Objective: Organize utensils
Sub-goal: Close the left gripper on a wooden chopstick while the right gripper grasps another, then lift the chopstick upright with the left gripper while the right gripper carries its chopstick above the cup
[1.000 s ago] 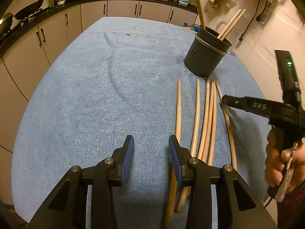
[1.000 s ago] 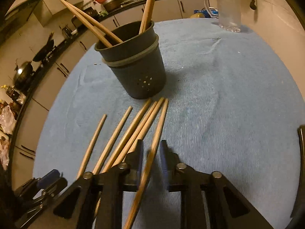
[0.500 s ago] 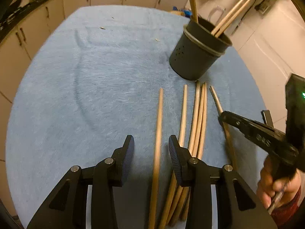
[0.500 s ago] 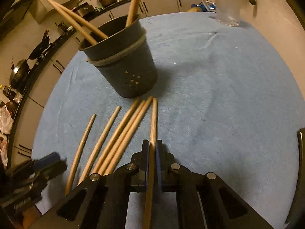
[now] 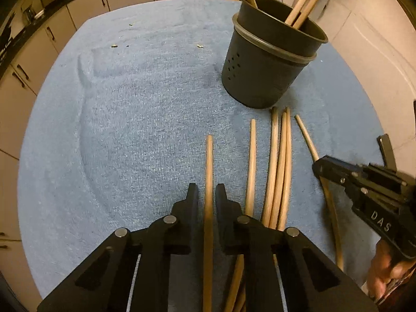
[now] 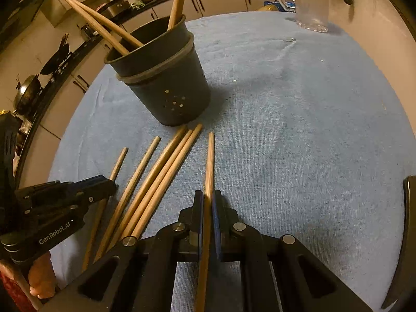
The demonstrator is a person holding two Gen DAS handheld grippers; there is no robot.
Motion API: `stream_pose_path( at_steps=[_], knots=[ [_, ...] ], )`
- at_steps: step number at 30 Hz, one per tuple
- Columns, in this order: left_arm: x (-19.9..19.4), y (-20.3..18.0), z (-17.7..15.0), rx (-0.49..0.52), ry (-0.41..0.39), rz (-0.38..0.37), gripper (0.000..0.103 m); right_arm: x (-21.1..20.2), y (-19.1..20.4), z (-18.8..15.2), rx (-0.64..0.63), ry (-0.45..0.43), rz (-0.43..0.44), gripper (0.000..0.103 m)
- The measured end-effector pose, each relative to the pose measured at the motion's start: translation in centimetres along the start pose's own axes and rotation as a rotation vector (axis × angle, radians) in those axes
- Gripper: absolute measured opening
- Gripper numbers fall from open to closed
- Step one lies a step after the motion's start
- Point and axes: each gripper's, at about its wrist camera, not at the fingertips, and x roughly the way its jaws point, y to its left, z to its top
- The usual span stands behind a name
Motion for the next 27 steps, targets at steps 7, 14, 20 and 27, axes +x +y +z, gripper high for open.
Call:
stream_pose_path(
  at_steps=[7,14,20,27],
  knots=[
    [-0.1,0.1,0.1,-0.006,-0.035,0.001,0.006,1.0,0.9,1.4,-0.024,0.021,-0.024,0.008],
    [-3.3,1.3,-1.8,-0.040,-0.152,-0.027,0.006,-1.7,0.9,0.7,0.012,-0.092,0.047,0.007],
    [-9.2,2.0,-3.0,-0.083,-0.323,-0.038,0.006,-6.8,1.7,-0.7,-0.010,-0.270,0.113,0.007],
    [-14.2,1.7,-4.4,-0.098,-0.430,-0.062,0.006,-11.9,3.2,-3.2,-0.045,-0.479,0.161,0.007]
  ],
)
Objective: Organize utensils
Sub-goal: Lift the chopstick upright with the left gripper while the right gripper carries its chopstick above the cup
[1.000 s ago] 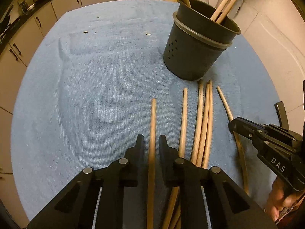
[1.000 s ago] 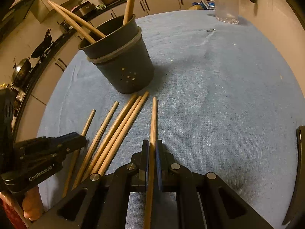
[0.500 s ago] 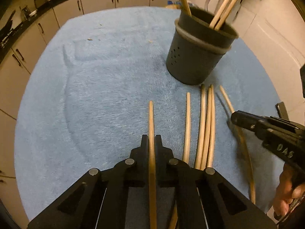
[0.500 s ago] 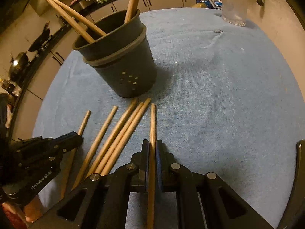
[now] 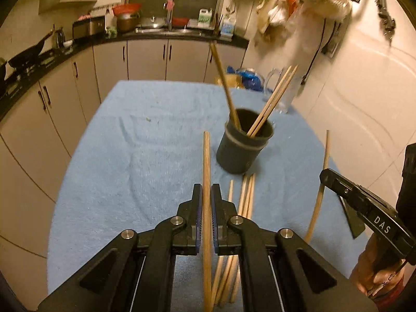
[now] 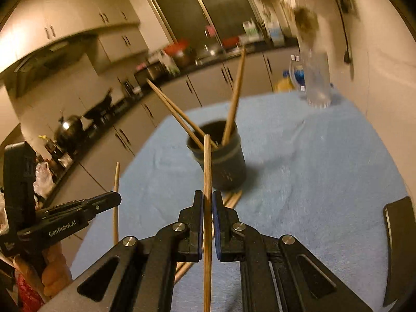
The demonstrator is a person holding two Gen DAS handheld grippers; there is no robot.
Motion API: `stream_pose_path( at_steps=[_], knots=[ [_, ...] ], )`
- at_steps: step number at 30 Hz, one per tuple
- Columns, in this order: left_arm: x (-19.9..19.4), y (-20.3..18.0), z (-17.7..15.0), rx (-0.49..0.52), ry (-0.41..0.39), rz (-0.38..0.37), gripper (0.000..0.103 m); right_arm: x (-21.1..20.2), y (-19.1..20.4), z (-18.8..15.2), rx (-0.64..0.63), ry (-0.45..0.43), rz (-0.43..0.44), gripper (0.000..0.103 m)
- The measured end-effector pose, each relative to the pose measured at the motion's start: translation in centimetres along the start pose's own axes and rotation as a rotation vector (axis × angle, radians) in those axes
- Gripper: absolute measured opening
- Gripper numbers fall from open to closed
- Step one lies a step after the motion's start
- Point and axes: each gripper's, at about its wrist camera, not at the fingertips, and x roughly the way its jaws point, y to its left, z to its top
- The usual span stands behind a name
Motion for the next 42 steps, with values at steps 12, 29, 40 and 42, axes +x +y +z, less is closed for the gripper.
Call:
stream_pose_path(
  at_steps=[12,29,40,42],
  knots=[
    [-2.5,-0.3,0.5,0.007,-0.058,-0.016,0.006,-2.4,0.7,0.4,0.003,-0.086,0.008,0.007],
    [-4.0,-1.0,1.1,0.017,-0.087,-0.025,0.006,-3.5,0.4,0.6,0.022,-0.118,0.007,0.007],
    [-4.4,-1.7,1.9,0.026,-0.098,-0.033,0.006,-4.3,0.4,1.4,0.020,-0.147,0.011,0.007],
    [-4.4,-1.8,2.0,0.026,-0.100,-0.035,0.006,-4.4,0.3,1.6,0.023,-0.150,0.013,0.007]
  ],
)
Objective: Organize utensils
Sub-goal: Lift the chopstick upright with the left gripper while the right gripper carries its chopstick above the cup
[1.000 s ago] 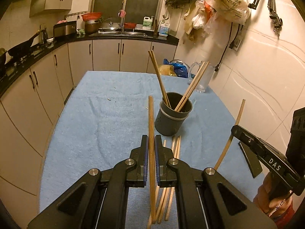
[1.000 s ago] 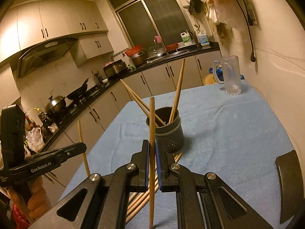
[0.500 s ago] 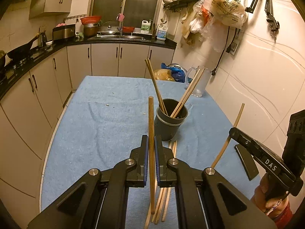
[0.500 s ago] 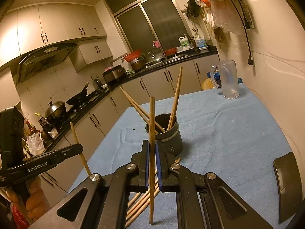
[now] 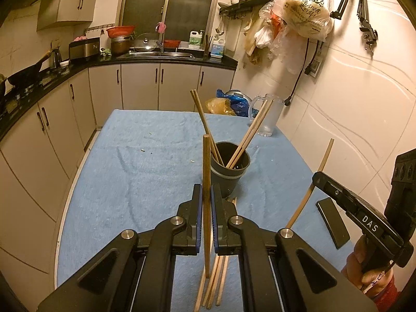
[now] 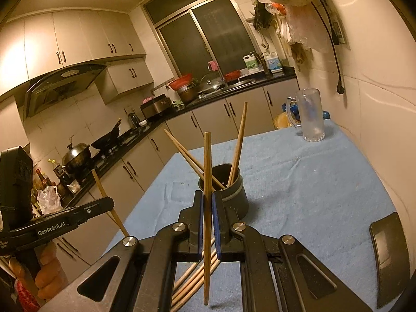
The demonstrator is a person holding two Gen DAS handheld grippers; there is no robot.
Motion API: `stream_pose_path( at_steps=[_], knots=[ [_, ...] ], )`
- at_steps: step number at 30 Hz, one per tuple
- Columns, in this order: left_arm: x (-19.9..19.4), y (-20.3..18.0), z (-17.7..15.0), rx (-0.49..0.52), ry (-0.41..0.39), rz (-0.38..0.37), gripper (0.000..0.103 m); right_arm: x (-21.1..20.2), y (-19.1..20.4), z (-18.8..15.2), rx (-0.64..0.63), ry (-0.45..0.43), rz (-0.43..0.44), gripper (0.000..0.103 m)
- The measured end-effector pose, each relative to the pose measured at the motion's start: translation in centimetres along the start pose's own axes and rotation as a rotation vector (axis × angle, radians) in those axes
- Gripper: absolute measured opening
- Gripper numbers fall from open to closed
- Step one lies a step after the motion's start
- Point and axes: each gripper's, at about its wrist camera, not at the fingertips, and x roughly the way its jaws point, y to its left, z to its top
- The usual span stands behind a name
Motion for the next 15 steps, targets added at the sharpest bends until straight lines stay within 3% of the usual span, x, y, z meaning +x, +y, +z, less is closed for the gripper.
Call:
stream_pose_path(
  at_steps=[15],
  knots=[
    [-0.3,-1.0,1.7,0.025,-0.020,-0.005,0.006,-0.7,-0.2,1.8,-0.001,-0.046,0.001,0.007]
  ],
)
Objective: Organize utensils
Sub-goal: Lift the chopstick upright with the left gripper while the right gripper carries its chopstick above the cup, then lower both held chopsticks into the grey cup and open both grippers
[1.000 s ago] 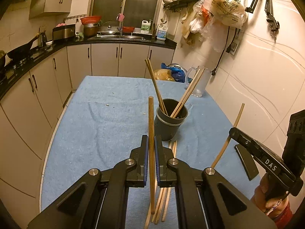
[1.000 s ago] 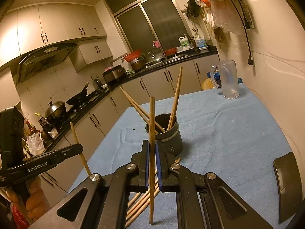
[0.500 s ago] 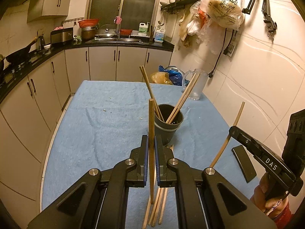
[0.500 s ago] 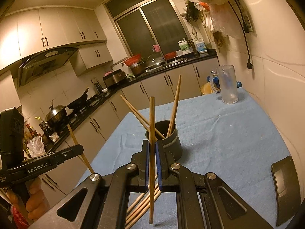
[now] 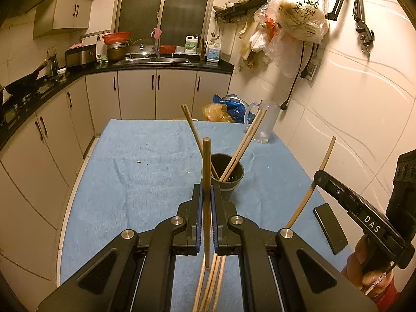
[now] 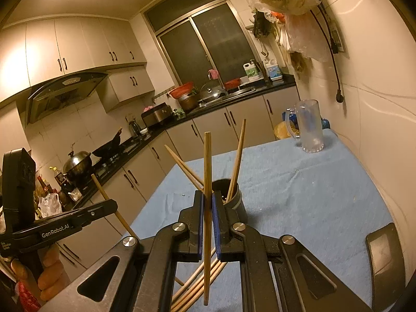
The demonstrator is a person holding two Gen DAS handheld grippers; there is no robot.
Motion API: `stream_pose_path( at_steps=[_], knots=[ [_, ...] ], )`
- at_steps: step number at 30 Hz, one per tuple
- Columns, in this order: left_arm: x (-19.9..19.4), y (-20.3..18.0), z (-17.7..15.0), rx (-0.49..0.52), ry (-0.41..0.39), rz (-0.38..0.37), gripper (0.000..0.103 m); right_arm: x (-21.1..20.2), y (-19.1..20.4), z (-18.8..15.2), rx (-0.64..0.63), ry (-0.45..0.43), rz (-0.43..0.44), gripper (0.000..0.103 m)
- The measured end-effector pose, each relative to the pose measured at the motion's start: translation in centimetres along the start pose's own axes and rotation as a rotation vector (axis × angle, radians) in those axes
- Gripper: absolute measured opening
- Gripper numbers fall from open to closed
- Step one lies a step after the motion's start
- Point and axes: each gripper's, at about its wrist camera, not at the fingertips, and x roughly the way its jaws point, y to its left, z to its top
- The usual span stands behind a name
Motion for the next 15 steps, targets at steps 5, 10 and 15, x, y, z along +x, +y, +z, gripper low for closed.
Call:
stream_pose_path(
  at_steps=[5,10,15],
  knots=[
    [-0.3,-0.3,0.6,0.006,-0.013,-0.006,0.006,-0.2,0.1,0.7,-0.006,-0.018,-0.002,0.007],
    [-0.3,-0.5,1.5,0.005,-0.019,-0.014,0.006,-0.1,0.0,1.8,-0.001,-0.028,-0.001,0.007],
    [0.1,-0.3,3.0,-0.009,-0.023,-0.026,0.006,0.3,-0.2,3.2,0.010,-0.050,-0.010,0.007]
  ],
)
